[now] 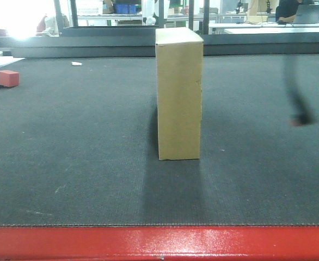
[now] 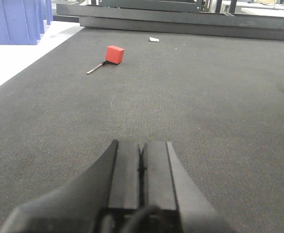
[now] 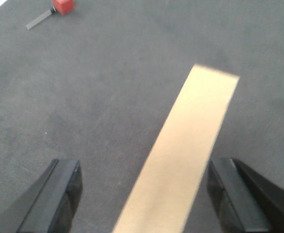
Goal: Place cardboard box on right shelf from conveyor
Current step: 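Lower the right gripper over the tan cardboard box and close on it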
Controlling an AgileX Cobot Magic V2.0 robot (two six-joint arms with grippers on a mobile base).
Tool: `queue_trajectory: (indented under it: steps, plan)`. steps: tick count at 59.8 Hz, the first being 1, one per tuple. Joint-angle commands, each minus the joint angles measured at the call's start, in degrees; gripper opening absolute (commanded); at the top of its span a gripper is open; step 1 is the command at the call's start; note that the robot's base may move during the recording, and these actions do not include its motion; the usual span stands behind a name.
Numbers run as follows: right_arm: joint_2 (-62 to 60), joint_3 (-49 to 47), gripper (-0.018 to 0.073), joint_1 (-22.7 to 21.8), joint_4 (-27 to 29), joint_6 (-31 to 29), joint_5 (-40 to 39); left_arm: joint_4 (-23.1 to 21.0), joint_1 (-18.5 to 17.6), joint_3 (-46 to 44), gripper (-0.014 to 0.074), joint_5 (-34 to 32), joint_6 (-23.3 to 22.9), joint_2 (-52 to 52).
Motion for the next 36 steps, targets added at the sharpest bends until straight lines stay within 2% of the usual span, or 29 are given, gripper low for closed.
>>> queue_trajectory:
  steps: [1,7,13,36]
  plan:
    - [2.13,-7.30,0.0624,1.23,-5.16,6.97,2.78,-0.34,-0.45,0.49,-0.0116,-4.81,0.02,-0.76]
    - [6.73,-12.45,0.0624,2.63,-11.11,14.03,9.09,-0.34,-0.45,0.49,-0.0116,-4.81,0.02,-0.76]
    - [9.80,-15.25,0.0624,3.38,-13.81,17.13,12.24,-0.34,-0.45,0.49,-0.0116,-4.81,0.02,-0.76]
    - [15.18,-16.01,0.0624,3.45,-14.38,21.41,13.38,-0.34,-0.45,0.49,-0.0116,-4.81,0.02,-0.76]
